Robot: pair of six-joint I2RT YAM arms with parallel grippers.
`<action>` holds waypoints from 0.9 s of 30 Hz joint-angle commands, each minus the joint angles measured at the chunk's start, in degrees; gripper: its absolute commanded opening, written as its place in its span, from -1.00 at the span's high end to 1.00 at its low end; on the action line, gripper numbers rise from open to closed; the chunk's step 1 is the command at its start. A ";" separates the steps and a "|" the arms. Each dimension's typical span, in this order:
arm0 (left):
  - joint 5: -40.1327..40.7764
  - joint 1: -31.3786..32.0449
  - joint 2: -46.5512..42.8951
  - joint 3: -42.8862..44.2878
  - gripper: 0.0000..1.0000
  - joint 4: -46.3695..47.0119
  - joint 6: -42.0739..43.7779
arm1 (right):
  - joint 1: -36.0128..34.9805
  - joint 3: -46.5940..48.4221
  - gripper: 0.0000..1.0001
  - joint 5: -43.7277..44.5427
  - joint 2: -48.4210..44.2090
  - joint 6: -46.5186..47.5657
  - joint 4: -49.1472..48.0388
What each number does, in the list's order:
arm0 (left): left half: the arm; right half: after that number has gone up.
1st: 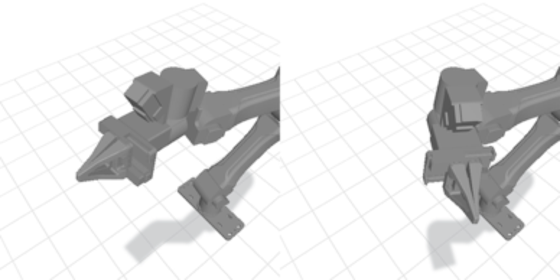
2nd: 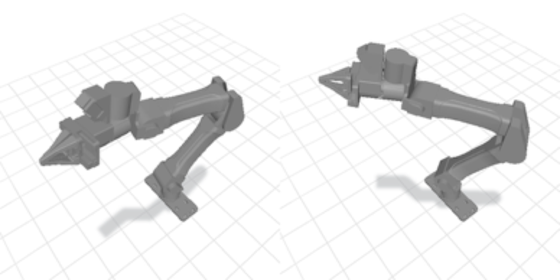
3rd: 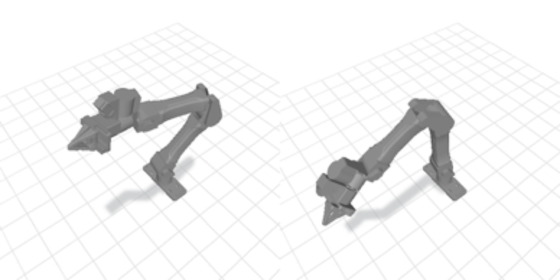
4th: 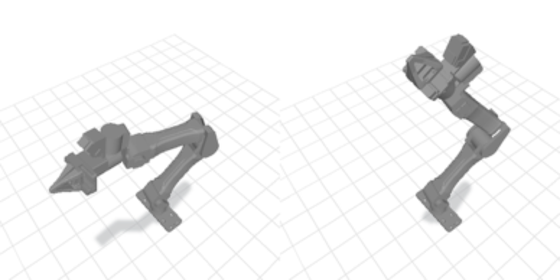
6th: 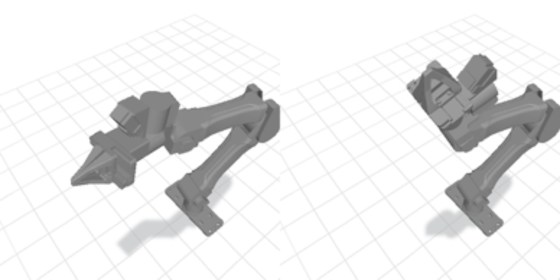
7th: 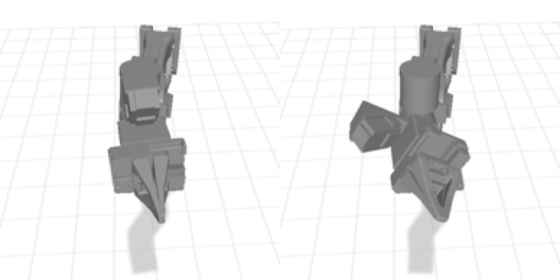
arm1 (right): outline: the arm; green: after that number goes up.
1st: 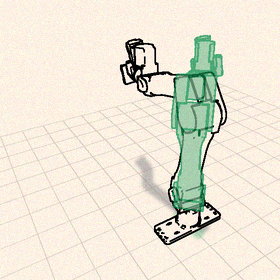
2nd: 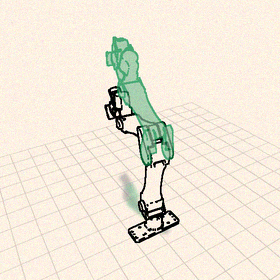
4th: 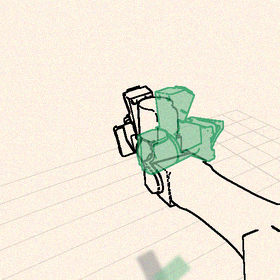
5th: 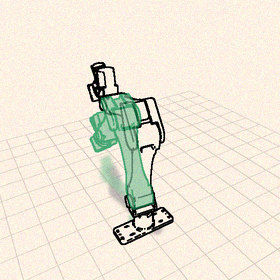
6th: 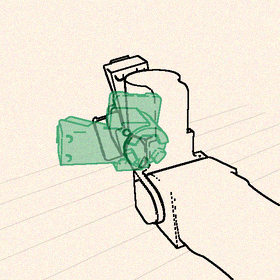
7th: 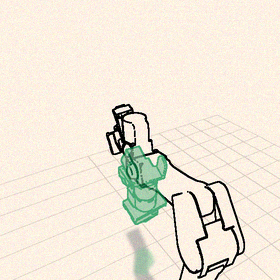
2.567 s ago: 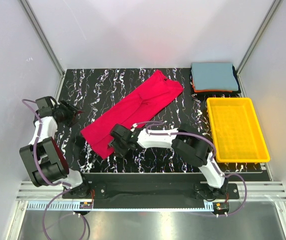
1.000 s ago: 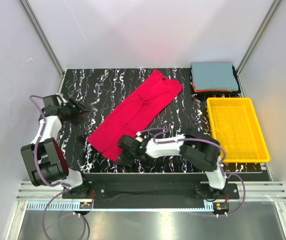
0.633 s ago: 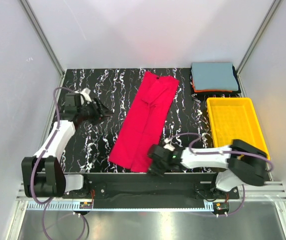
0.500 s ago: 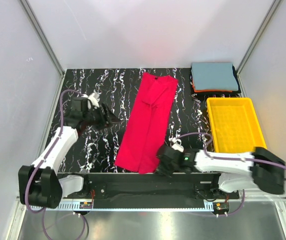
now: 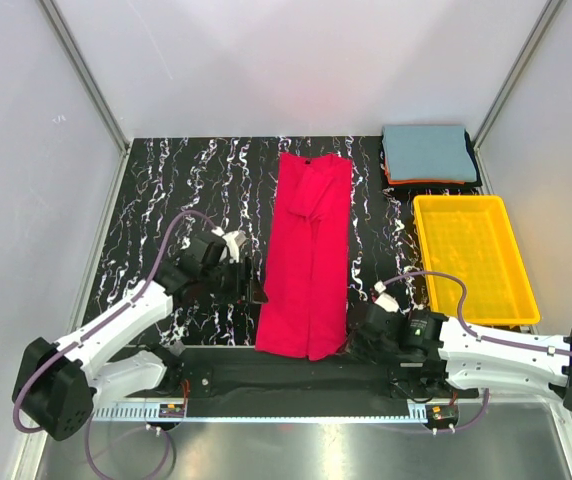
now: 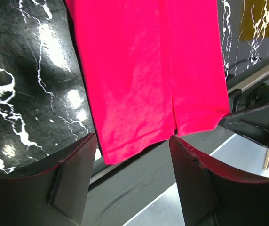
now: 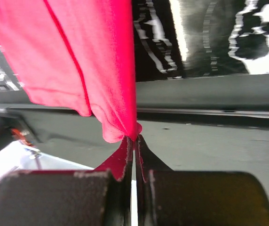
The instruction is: Fold and stack the t-shirts
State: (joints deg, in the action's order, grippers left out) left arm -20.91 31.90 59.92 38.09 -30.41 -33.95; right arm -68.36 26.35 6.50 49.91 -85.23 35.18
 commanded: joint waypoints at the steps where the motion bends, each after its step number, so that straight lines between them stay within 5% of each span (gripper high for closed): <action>1: 5.17 1.15 -1.30 -2.03 -0.36 0.88 -2.87 | -0.37 -0.24 1.00 1.23 -0.69 2.08 2.96; 27: 10.09 17.05 -5.17 -18.75 -0.11 11.16 -20.27 | -0.29 -3.94 1.00 2.02 -4.12 1.12 2.61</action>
State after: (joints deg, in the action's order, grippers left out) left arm -12.99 48.05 55.11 20.49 -23.35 -51.48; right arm -68.36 22.33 6.61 46.54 -83.18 37.28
